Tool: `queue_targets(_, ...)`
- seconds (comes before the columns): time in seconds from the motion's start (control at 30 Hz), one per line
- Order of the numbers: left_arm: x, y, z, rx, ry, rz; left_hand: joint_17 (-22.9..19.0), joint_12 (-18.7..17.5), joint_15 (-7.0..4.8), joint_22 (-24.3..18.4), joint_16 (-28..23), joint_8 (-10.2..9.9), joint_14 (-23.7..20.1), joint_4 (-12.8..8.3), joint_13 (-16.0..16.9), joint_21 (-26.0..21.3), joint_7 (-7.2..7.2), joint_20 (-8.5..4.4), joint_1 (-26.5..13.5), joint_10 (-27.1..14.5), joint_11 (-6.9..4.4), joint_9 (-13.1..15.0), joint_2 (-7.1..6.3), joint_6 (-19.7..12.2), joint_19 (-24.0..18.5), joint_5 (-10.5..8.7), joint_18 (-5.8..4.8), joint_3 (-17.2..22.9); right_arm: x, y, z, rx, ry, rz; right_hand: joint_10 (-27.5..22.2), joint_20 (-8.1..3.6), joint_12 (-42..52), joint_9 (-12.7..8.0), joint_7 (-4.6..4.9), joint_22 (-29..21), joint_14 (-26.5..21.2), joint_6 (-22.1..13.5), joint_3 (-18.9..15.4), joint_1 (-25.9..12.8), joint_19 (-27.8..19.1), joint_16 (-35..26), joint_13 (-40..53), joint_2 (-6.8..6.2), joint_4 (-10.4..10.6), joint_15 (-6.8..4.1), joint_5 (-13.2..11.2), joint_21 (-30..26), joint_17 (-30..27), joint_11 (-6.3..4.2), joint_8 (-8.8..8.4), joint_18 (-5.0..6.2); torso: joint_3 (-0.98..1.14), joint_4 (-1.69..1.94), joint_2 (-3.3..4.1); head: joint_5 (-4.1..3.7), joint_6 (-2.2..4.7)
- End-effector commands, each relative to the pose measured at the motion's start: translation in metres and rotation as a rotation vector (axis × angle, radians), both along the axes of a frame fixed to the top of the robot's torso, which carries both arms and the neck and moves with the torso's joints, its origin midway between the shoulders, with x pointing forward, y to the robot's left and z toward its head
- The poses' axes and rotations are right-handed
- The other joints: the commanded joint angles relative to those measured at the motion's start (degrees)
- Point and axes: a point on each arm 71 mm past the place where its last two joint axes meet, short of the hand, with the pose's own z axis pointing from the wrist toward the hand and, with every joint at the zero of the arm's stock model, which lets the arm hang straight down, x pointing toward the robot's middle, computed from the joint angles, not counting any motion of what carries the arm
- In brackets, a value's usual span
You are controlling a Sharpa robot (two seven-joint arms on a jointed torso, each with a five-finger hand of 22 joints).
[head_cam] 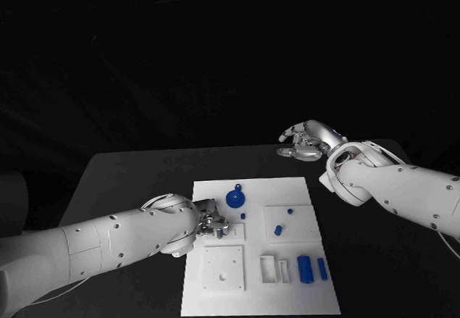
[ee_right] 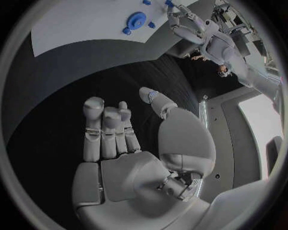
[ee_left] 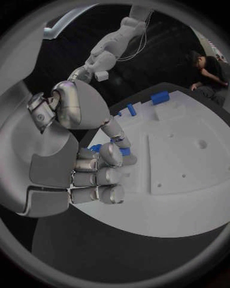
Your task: Assemble the parts on the task board
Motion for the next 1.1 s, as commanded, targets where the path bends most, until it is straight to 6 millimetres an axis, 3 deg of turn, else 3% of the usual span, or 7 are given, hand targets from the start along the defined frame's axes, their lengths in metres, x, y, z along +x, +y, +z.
queue_targets(0.03,-0.0010,-0.0015,-0.0014,0.001,0.053,-0.010,-0.04,0.37,-4.19,-0.20,0.14,0.28,3.66,-0.16,-0.12,0.43,-6.55,-7.06,0.98,-3.12,-2.79,-0.02,1.83,8.02,-0.48,0.63,2.23,0.13,-0.0002,0.0010,-0.0012,-0.009,0.012,0.012,-0.47,-0.43,0.33,-0.06,1.30,0.78,0.17,-1.07,0.14,0.19,0.13,0.06,-0.08,0.57,-0.37,0.10,0.27,-0.25,-0.07,0.05,0.21,4.53,-0.01,-0.04,-0.01,-0.02,-0.01)
queue_targets(0.53,-0.0032,-0.0081,-0.0027,0.011,0.073,-0.040,-0.10,0.42,-4.00,-0.43,0.06,0.34,3.48,-0.07,-0.27,0.57,-6.45,-6.99,0.64,-3.16,-2.64,-0.18,1.32,7.93,-0.86,0.48,2.15,-0.14,-0.0003,0.0003,-0.0014,-0.012,0.015,0.013,-0.51,-0.43,0.37,-0.09,1.32,0.80,0.15,-1.11,0.19,0.30,0.11,0.05,-0.14,0.60,-0.52,0.12,0.51,-0.28,-0.07,0.06,0.20,4.53,0.00,0.08,-0.05,-0.10,-0.15)
queue_targets(0.8,-0.0008,-0.0079,-0.0019,0.007,0.047,-0.027,-0.26,0.43,-3.83,-1.17,-0.06,0.47,3.43,0.82,-0.66,0.84,-6.38,-6.99,0.33,-3.15,-2.53,-0.61,0.90,7.89,-1.08,-2.36,2.11,-0.60,-0.0003,0.0003,-0.0014,-0.012,0.014,0.013,-0.52,-0.42,0.38,-0.09,1.32,0.80,0.14,-1.12,0.18,0.28,0.11,0.05,-0.15,0.60,-0.53,0.12,0.56,-0.28,-0.07,0.07,0.20,4.53,0.00,-0.01,-0.02,-0.05,0.07)
queue_targets(0.97,-0.0005,-0.0084,-0.0016,0.005,0.043,-0.026,-0.30,0.45,-3.84,-1.39,-0.07,0.52,3.45,1.15,-0.77,0.93,-6.37,-7.00,0.08,-3.14,-2.53,-0.74,0.84,7.89,-1.12,-3.01,2.11,-0.71,-0.0004,-0.0002,-0.0018,-0.012,0.014,0.012,-0.53,-0.42,0.39,-0.10,1.33,0.80,0.14,-1.12,0.17,0.27,0.11,0.05,-0.16,0.60,-0.54,0.13,0.60,-0.28,-0.07,0.07,0.20,4.53,0.00,-0.01,0.00,-0.07,0.04)
queue_targets(1.0,-0.0005,-0.0084,-0.0016,0.004,0.042,-0.025,-0.31,0.46,-3.85,-1.53,-0.07,0.55,3.46,1.34,-0.83,0.98,-6.38,-7.01,-0.02,-3.14,-2.53,-0.80,0.77,7.90,-1.15,-3.58,2.12,-0.73,-0.0004,-0.0002,-0.0019,-0.012,0.014,0.012,-0.53,-0.42,0.39,-0.10,1.33,0.80,0.14,-1.12,0.17,0.26,0.11,0.05,-0.17,0.60,-0.55,0.13,0.60,-0.28,-0.07,0.07,0.20,4.53,0.01,-0.01,0.00,-0.07,0.01)
queue_targets(1.03,-0.0003,-0.0082,-0.0016,0.004,0.042,-0.025,-0.35,0.50,-3.87,-1.80,-0.09,0.62,3.46,1.81,-0.94,1.10,-6.39,-7.05,-0.15,-3.15,-2.55,-0.95,0.55,7.88,-1.19,-5.82,2.17,-0.77,-0.0004,0.0002,-0.0025,-0.012,0.015,0.012,-0.53,-0.41,0.39,-0.10,1.33,0.80,0.14,-1.12,0.16,0.26,0.11,0.05,-0.17,0.60,-0.55,0.13,0.61,-0.28,-0.07,0.07,0.20,4.52,0.01,-0.01,0.00,-0.07,0.01)
queue_targets(1.1,-0.0002,-0.0083,-0.0017,0.005,0.042,-0.025,-0.38,0.54,-3.89,-2.02,-0.09,0.67,3.47,2.20,-1.03,1.20,-6.39,-7.07,-0.28,-3.15,-2.54,-1.06,0.27,7.87,-1.26,-6.63,2.18,-0.79,-0.0005,0.0003,-0.0027,-0.012,0.016,0.012,-0.53,-0.41,0.39,-0.10,1.33,0.80,0.14,-1.12,0.16,0.25,0.11,0.05,-0.17,0.60,-0.55,0.13,0.62,-0.29,-0.07,0.07,0.20,4.52,0.02,-0.04,-0.03,-0.06,0.02)
